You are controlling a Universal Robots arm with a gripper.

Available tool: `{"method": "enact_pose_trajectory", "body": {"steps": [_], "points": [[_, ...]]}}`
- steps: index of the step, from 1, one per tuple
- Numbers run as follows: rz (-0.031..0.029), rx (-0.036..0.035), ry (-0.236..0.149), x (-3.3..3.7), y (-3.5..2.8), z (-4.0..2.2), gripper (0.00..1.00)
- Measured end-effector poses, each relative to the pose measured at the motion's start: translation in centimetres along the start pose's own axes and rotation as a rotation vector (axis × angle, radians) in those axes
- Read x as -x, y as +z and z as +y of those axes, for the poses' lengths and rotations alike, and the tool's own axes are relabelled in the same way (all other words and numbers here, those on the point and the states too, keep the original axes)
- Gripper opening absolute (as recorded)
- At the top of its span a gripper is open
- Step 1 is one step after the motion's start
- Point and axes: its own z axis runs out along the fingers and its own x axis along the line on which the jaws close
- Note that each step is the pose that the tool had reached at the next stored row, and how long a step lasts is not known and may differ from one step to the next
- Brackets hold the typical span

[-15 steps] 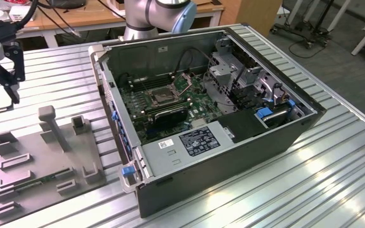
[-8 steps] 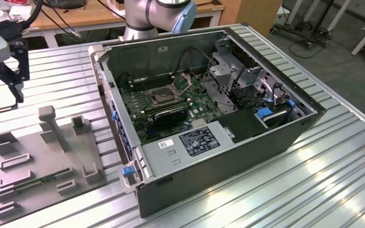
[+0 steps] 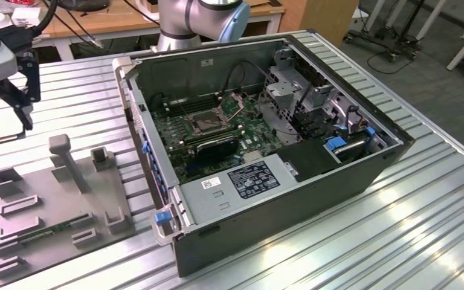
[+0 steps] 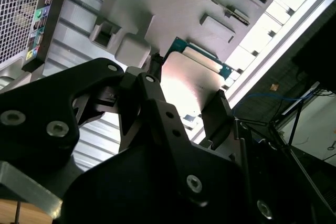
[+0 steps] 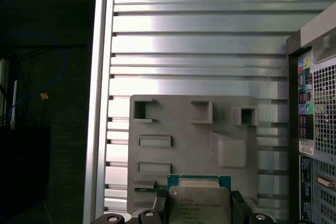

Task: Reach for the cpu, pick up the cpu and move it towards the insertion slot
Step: 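Pick up the cpu and move it towards the insertion slot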

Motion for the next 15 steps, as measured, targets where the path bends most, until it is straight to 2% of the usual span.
{"method": "enact_pose_trajectory", "body": {"steps": [5, 9, 15], "points": [[0.0, 0.0, 0.0, 0.01, -0.34, 0.01, 0.55], [0.0009, -0.0001, 0.0, 0.17, -0.37, 0.01, 0.55], [0.0043, 0.0002, 0.0, 1.23, -0.36, -0.02, 0.55]]}}
